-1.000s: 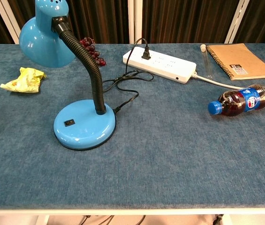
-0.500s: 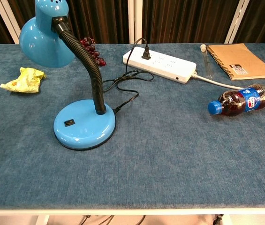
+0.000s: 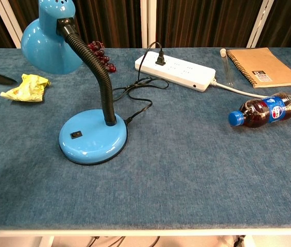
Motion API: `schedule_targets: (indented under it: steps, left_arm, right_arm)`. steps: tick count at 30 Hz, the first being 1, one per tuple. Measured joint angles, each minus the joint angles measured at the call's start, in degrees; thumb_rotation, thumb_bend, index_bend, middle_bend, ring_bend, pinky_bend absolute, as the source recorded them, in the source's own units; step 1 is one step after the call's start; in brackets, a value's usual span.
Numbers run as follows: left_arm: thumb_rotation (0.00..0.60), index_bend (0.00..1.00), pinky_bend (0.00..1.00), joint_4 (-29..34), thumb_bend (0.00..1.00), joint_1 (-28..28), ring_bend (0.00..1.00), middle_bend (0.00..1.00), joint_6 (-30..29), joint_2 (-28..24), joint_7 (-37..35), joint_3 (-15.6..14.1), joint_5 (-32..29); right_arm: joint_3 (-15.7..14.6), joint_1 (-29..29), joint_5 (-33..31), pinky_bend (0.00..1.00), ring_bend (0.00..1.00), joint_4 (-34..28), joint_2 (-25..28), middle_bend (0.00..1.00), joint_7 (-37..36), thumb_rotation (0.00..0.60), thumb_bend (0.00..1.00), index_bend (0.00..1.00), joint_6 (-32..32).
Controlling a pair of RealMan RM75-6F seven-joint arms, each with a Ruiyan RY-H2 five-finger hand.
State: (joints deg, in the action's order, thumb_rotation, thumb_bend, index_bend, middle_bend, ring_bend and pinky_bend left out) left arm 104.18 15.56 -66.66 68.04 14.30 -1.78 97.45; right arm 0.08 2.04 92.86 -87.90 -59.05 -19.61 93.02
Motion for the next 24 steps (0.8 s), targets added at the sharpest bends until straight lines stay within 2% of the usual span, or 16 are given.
schedule_targets:
  steps: [4,8,13,24]
  left_arm:
    - [0.6,0.06,0.87,0.5,0.41,2.9,0.8,0.82,5.6,2.2,4.1,0.3,-3.5]
    - [0.6,0.06,0.87,0.6,0.41,4.5,0.8,0.82,8.4,4.1,8.1,0.4,-6.9]
    - [0.6,0.06,0.86,-0.1,0.41,5.8,0.8,0.82,10.1,6.2,11.3,0.4,-10.4]
    - [0.6,0.06,0.85,-3.0,0.41,8.5,0.8,0.82,12.0,9.3,11.8,0.1,-11.4]
  right_arm:
    - [0.1,0.2,-0.2,0.0,0.0,0.4,0.2,0.0,-1.0,0.6,0.18,0.0,0.3]
    - [0.1,0.2,-0.4,0.0,0.0,1.0,0.0,0.0,-1.7,0.6,0.18,0.0,0.1]
    - [0.2,0.1,-0.6,0.0,0.0,1.7,-0.2,0.0,-2.5,0.6,0.18,0.0,-0.2]
    - [0.4,0.1,-1.3,0.0,0.0,2.2,-0.3,0.0,-3.4,0.6,0.18,0.0,-0.5]
